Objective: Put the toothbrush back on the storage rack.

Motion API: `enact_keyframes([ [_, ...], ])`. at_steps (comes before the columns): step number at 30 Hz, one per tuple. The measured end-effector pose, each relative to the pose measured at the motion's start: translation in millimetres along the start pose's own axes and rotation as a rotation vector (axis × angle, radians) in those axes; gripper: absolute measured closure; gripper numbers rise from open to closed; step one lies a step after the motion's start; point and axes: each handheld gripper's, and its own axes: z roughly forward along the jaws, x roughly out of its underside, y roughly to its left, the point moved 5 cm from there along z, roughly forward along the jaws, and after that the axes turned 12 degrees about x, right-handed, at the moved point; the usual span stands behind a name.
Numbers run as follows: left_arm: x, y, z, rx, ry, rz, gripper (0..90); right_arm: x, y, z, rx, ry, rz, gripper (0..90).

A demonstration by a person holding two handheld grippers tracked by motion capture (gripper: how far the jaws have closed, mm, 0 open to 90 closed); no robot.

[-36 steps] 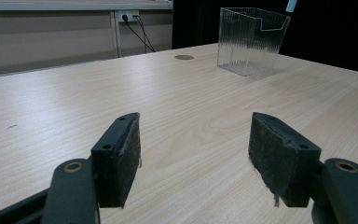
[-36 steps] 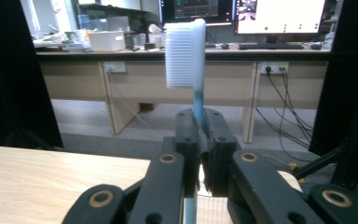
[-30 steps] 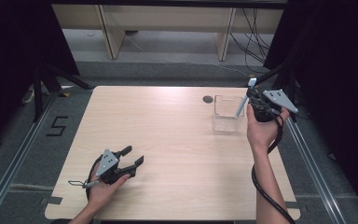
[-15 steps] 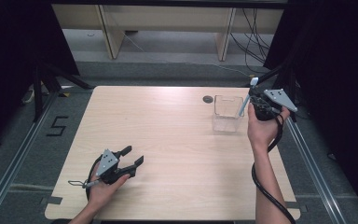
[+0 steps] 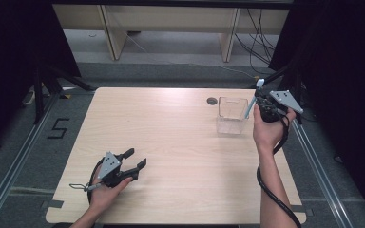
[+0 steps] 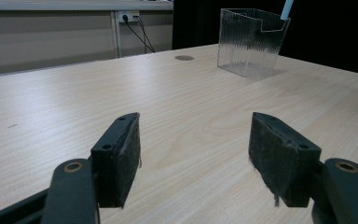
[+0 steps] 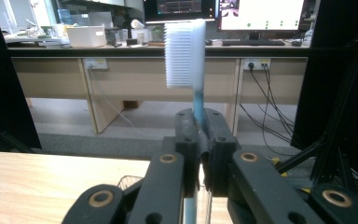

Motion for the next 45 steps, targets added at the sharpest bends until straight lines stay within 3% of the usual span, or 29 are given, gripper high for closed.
enact_keyframes([
  [30,0.0,0.1,-0.2,0.0,-0.001,0.0,33.5,25.7,-5.6,9.8,0.015,0.066,-0.011,86.1],
  [34,0.0,0.1,-0.2,0.0,-0.001,-0.001,33.5,29.3,-5.0,10.4,0.02,0.076,0.006,86.1],
  [45,0.0,0.0,-0.4,0.0,-0.002,-0.001,33.4,37.9,-4.7,12.6,0.015,0.084,-0.014,86.1],
])
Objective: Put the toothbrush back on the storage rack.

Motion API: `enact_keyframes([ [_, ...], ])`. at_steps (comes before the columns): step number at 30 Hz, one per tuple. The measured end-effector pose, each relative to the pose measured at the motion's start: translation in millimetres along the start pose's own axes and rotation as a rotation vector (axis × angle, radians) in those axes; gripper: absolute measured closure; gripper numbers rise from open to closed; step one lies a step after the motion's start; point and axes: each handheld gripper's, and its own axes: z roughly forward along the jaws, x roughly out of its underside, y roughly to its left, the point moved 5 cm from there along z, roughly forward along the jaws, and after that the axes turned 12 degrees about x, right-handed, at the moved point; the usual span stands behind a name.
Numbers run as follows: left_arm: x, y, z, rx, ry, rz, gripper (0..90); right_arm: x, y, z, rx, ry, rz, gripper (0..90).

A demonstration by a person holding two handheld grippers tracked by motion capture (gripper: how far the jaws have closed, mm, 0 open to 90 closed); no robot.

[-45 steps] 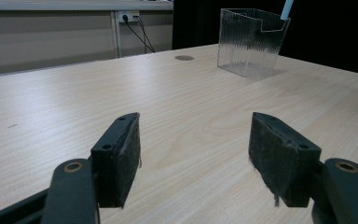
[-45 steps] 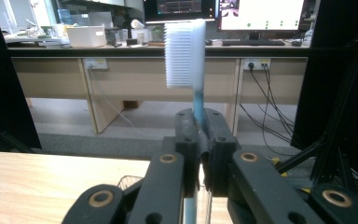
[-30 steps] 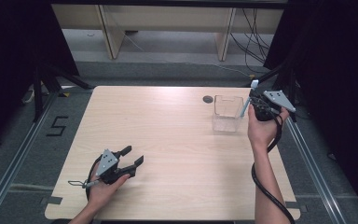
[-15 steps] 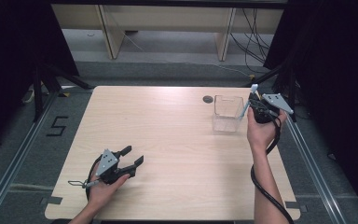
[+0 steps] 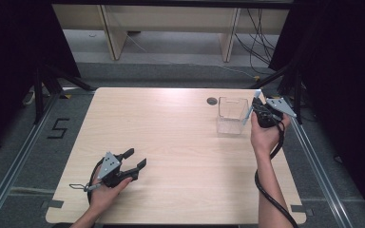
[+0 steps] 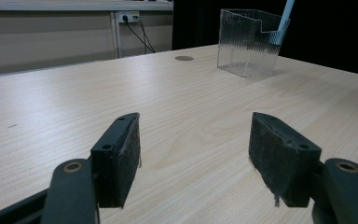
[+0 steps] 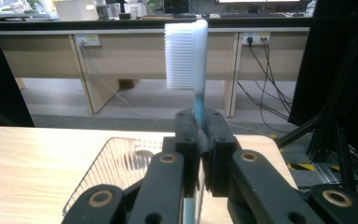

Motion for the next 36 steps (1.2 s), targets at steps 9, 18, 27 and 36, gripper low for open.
enact_keyframes([
  [9,0.0,-0.1,0.0,0.001,0.0,0.0,33.5,10.9,0.0,1.9,0.002,0.026,0.0,86.2],
  [18,0.0,-0.2,0.0,0.0,0.0,0.0,33.5,20.1,0.3,4.2,-0.003,0.046,0.0,86.1],
  [27,0.0,-0.2,0.2,0.001,0.002,0.001,33.5,27.1,0.5,6.5,0.003,0.053,-0.006,86.2],
  [36,0.1,-0.2,0.3,0.0,0.003,0.002,33.5,37.5,1.7,10.1,0.004,0.081,-0.005,86.2],
])
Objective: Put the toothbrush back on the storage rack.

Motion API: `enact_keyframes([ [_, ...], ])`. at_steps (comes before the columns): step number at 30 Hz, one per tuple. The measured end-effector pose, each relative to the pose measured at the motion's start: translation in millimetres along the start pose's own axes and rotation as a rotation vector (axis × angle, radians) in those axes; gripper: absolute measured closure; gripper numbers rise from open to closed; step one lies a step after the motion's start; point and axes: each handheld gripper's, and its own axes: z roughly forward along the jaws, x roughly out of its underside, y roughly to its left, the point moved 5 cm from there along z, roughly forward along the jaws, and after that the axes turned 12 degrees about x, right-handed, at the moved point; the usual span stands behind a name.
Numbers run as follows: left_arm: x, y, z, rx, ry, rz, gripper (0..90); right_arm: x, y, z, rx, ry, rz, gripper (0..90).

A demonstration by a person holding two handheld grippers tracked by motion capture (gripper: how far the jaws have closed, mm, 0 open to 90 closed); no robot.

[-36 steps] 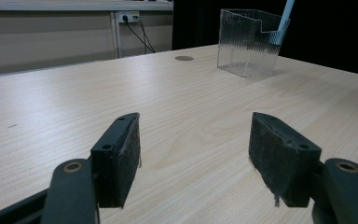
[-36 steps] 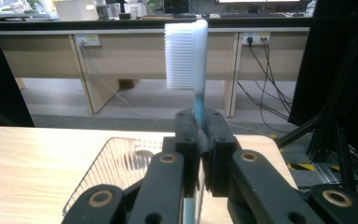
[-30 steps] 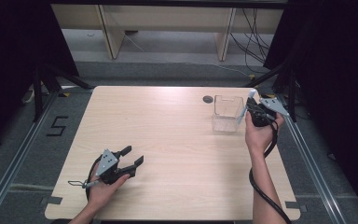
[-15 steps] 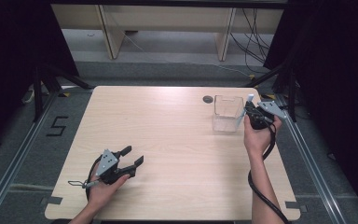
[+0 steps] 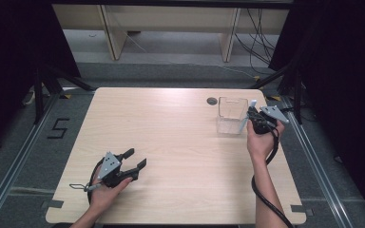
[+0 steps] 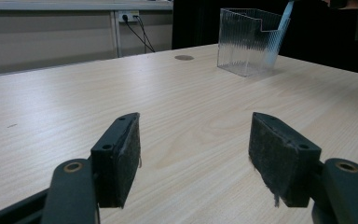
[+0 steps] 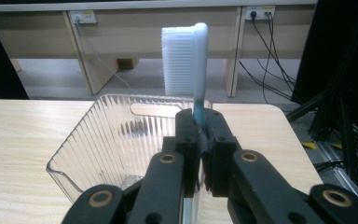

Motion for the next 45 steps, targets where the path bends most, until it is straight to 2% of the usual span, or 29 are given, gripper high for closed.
enact_keyframes([
  [2,0.0,0.0,0.0,0.0,0.001,0.0,33.6,2.5,0.3,1.4,-0.008,0.009,0.003,86.1],
  [3,0.0,0.0,0.1,0.0,0.001,0.0,33.6,3.8,1.1,0.1,0.007,0.03,0.021,86.2],
  [6,0.0,0.1,0.1,0.0,0.001,-0.002,33.6,5.3,-0.4,2.1,0.006,0.026,0.0,86.1],
  [7,0.0,0.1,0.0,0.0,0.0,-0.003,33.6,6.0,0.7,1.4,0.004,0.033,0.017,86.1],
  [10,0.0,0.0,0.1,0.0,0.002,0.0,33.6,5.7,1.2,1.7,0.003,0.033,0.022,86.1],
  [15,0.0,0.1,0.1,0.001,0.002,0.0,33.6,5.8,-1.1,3.0,0.01,0.022,-0.005,86.0],
  [16,0.0,0.1,0.1,0.001,0.002,0.0,33.6,5.8,-1.1,3.0,0.01,0.022,-0.005,86.0],
  [17,0.0,0.1,0.1,0.001,0.002,-0.001,33.6,5.6,0.3,2.4,-0.003,0.022,0.014,85.8],
  [21,0.0,0.1,0.1,0.001,0.001,-0.001,33.6,5.7,0.0,2.6,-0.002,0.024,0.014,85.3],
  [22,0.0,0.0,0.1,0.001,0.001,-0.001,33.6,6.0,-1.3,3.2,-0.002,0.023,0.0,84.8],
  [25,0.0,0.0,0.1,0.001,0.001,-0.001,33.6,7.0,-0.1,2.6,0.0,0.034,0.019,83.8],
  [26,0.0,0.0,0.1,0.001,0.001,-0.002,33.6,7.3,-2.0,3.7,-0.009,0.033,0.005,81.6],
  [27,0.0,0.0,0.1,0.001,0.001,-0.002,33.6,7.5,-0.8,2.6,0.003,0.04,0.027,80.1],
  [28,0.0,0.1,0.1,0.002,0.001,-0.002,33.6,7.5,-2.8,3.7,0.004,0.024,0.002,78.5],
  [30,0.0,0.0,0.1,0.001,0.001,-0.002,33.6,7.7,-2.6,3.1,0.005,0.034,0.011,77.0],
  [31,0.0,0.1,0.1,0.001,0.0,-0.003,33.6,8.3,-1.1,1.9,0.009,0.05,0.042,75.5],
  [33,0.0,0.0,0.0,0.001,0.0,-0.002,33.6,8.9,-2.2,1.7,0.02,0.054,0.04,71.2],
  [34,0.0,0.0,0.0,0.001,0.0,-0.001,33.6,8.5,-4.2,2.6,0.017,0.043,0.019,69.7],
  [39,0.0,0.1,0.0,0.001,0.0,-0.002,33.6,7.8,-4.0,2.5,0.011,0.028,0.022,64.6],
  [41,0.0,0.1,0.0,0.001,0.0,-0.003,33.6,7.4,-3.6,1.7,0.006,0.03,0.025,62.1],
  [43,0.0,0.1,0.0,0.001,0.0,-0.003,33.6,7.9,-4.1,0.7,0.025,0.046,0.03,55.4],
  [45,0.0,0.1,0.0,0.001,-0.001,-0.004,33.6,8.2,-3.9,0.5,0.017,0.046,0.032,53.9],
])
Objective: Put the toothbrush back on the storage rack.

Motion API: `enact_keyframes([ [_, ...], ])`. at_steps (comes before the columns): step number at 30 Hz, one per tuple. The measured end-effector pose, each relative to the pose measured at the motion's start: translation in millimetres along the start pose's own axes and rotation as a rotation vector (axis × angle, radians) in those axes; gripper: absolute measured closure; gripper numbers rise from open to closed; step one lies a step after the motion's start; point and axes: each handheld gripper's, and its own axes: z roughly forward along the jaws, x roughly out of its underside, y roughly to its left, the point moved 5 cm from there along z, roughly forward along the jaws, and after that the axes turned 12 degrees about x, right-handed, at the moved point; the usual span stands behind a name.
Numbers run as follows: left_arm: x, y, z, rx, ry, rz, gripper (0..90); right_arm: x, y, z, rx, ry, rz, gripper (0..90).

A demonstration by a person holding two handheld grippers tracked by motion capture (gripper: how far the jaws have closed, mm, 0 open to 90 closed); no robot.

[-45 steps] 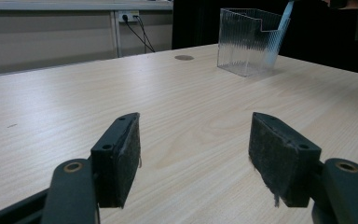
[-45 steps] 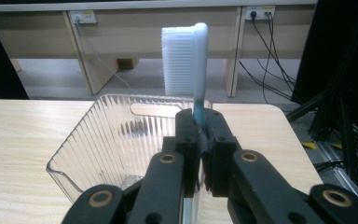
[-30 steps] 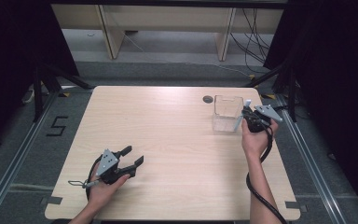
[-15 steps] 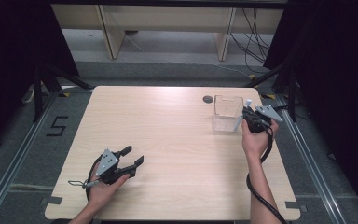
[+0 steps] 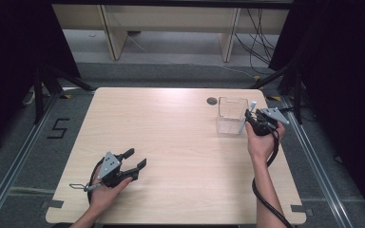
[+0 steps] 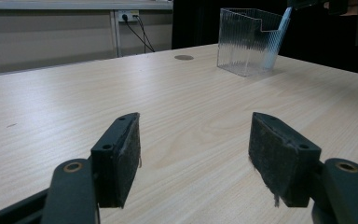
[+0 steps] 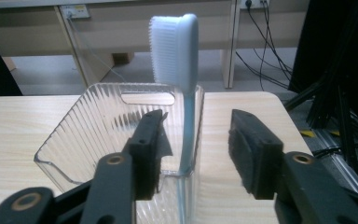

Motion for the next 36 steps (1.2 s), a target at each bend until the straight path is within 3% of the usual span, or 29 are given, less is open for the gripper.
enact_keyframes([
  [6,0.0,0.0,0.0,0.0,0.001,0.001,33.6,4.4,-0.5,-4.3,0.0,0.013,-0.025,48.3],
  [7,0.0,0.0,0.0,0.0,0.0,0.0,33.6,5.4,2.0,-7.3,-0.006,0.036,0.01,47.8],
  [10,0.0,0.1,0.0,0.0,0.001,0.0,33.5,5.8,1.9,-9.8,-0.026,0.008,-0.011,46.2],
  [11,0.1,0.1,0.0,0.0,0.002,0.001,33.6,7.1,2.7,-12.2,-0.031,0.024,0.0,46.1],
  [15,0.0,0.0,0.0,0.0,0.001,0.002,33.5,11.3,-0.4,-17.0,-0.023,0.022,-0.042,45.4],
  [18,0.0,0.0,0.0,-0.001,0.002,0.002,33.6,12.7,0.6,-20.2,-0.04,0.017,-0.037,45.4],
  [19,0.1,0.0,0.1,-0.001,0.002,0.001,33.6,14.0,3.1,-23.7,-0.045,0.037,-0.003,45.3],
  [21,0.1,0.0,0.1,-0.001,0.002,0.0,33.6,15.0,3.2,-28.5,-0.046,0.051,-0.001,45.0],
  [22,0.0,0.1,0.1,-0.002,0.002,0.0,33.6,14.8,1.2,-28.1,-0.055,0.025,-0.035,44.8],
  [27,0.1,0.1,0.2,-0.002,0.003,0.001,33.6,18.2,-0.1,-37.5,-0.052,0.025,-0.047,44.0],
  [28,0.0,0.1,0.2,-0.002,0.003,0.001,33.6,19.7,1.2,-41.3,-0.056,0.044,-0.026,43.9],
  [35,0.1,0.1,0.1,-0.002,0.002,0.0,33.5,25.5,1.0,-54.8,-0.078,0.034,-0.042,43.6],
  [36,0.1,0.1,0.1,-0.003,0.003,0.0,33.5,26.6,-0.3,-60.0,-0.071,0.036,-0.062,43.5],
])
